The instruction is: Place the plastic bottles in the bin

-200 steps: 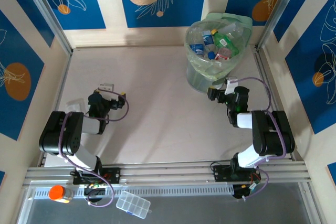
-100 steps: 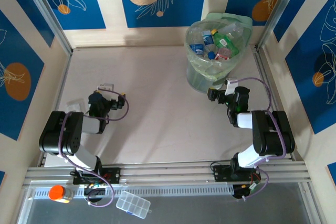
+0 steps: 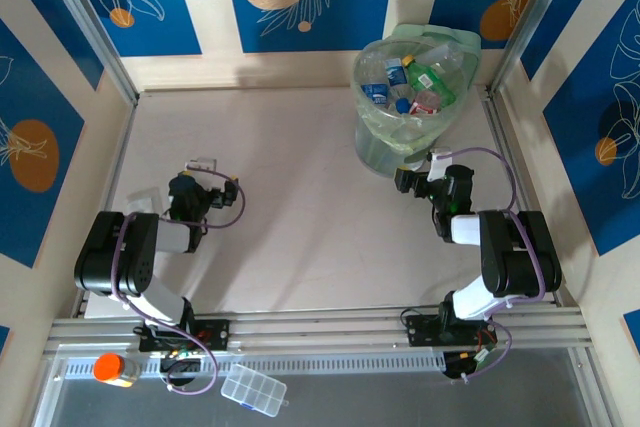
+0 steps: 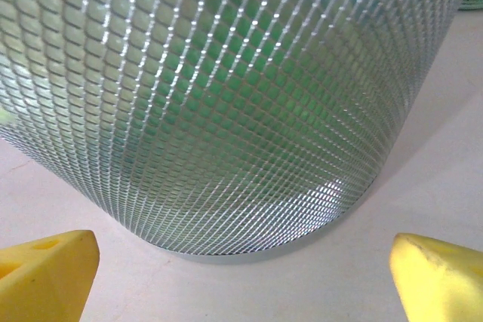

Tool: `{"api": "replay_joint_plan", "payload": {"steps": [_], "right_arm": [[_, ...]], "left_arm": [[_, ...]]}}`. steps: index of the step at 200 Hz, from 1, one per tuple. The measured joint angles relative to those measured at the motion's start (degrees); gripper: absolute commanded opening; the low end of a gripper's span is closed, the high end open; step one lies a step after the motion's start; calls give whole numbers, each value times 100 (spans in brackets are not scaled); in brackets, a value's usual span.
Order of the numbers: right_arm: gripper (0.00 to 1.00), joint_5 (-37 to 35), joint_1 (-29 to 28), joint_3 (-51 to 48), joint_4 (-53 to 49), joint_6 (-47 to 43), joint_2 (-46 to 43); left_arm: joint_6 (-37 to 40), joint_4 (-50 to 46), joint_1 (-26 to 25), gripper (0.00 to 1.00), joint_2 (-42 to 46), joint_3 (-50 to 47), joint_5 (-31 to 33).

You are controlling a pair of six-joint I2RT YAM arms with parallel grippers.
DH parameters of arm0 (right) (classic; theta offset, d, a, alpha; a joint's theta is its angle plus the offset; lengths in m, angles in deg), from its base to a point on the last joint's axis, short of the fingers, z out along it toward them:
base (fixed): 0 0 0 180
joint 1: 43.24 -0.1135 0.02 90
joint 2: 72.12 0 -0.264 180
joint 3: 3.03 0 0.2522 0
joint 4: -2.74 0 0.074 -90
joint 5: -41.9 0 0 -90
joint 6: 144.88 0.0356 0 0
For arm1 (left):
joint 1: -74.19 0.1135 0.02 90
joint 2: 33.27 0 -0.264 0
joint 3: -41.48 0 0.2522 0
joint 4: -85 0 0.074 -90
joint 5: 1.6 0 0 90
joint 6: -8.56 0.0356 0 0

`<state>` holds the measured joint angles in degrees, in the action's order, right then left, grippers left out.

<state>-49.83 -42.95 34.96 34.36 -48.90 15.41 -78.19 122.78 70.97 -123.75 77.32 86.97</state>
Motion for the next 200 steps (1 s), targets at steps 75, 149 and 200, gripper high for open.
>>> {"api": "replay_joint_plan", "payload": {"steps": [75, 149, 200], "right_arm": [[99, 22, 20, 0, -2, 2, 0], [99, 22, 20, 0, -2, 2, 0], [99, 22, 20, 0, -2, 2, 0]], "left_arm": [[2, 4, -4, 99, 0, -2, 63], [2, 7, -4, 99, 0, -2, 63], [4, 4, -4, 99, 0, -2, 63]]}}
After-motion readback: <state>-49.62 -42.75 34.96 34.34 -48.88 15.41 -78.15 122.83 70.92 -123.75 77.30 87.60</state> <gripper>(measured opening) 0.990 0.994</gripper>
